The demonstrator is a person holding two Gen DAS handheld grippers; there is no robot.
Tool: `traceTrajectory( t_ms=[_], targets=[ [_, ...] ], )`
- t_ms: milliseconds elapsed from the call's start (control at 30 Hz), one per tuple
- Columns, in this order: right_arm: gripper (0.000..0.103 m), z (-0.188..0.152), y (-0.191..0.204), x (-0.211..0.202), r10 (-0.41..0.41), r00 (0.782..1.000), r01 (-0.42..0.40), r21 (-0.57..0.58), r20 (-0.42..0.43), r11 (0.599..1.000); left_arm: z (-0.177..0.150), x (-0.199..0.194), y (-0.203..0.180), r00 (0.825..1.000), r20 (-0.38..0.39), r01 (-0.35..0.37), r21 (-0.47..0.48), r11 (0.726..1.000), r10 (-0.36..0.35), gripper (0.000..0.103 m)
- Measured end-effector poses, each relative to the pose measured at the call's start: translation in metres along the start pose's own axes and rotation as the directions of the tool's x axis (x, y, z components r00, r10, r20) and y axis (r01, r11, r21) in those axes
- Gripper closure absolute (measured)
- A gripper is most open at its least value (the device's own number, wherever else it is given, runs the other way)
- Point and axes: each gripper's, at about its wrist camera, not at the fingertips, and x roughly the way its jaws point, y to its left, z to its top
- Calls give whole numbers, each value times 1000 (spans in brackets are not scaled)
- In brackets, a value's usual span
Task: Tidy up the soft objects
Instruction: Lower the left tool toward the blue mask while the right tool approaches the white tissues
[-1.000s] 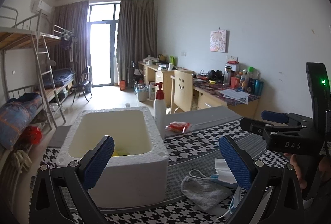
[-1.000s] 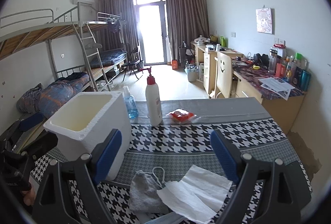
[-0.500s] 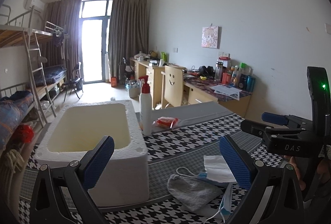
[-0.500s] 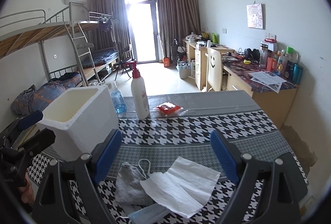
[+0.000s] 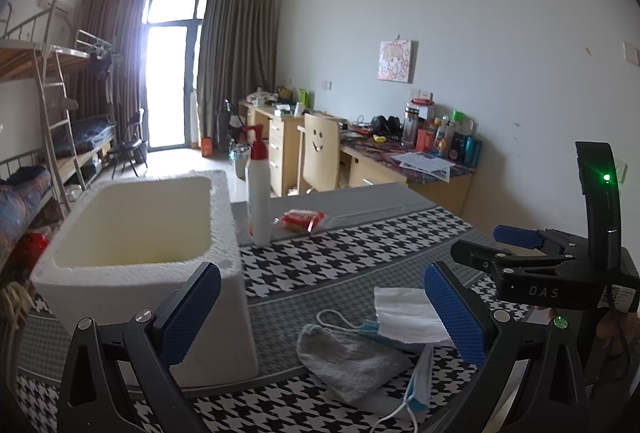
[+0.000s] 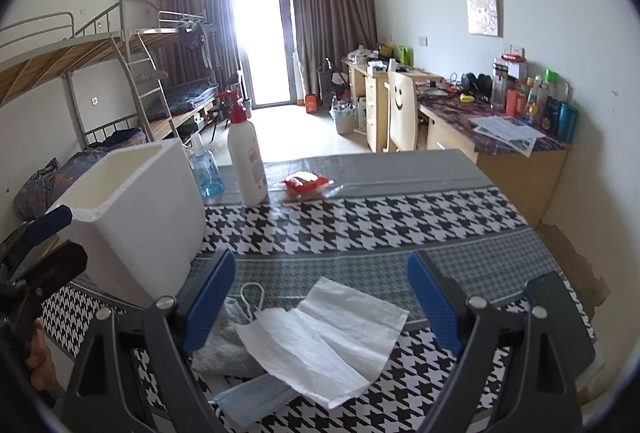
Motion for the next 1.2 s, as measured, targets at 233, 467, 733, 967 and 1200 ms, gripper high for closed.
traceTrajectory(
  t_ms=[233,467,733,967,1200],
  targets=[
    [13,-6,-10,0,-17,1000,17,9,-14,1000,-8,6,-12,999,-29,34,24,999,-34,1],
    [13,-12,-17,7,-27,999,27,19,-36,999,-17,10,-23,996,-63,67,40,997,-64,1],
    [13,-16,-25,10,-31,998,33,37,-51,999,-32,19,-39,988,-115,111,68,991,-103,1],
    [13,-23,-33,15,-30,997,34,53,-69,998,-43,29,-51,979,-158,143,81,986,-129,1],
    [13,-27,-39,23,-34,995,40,63,-97,997,-54,41,-65,966,-209,176,113,978,-150,9]
  ],
)
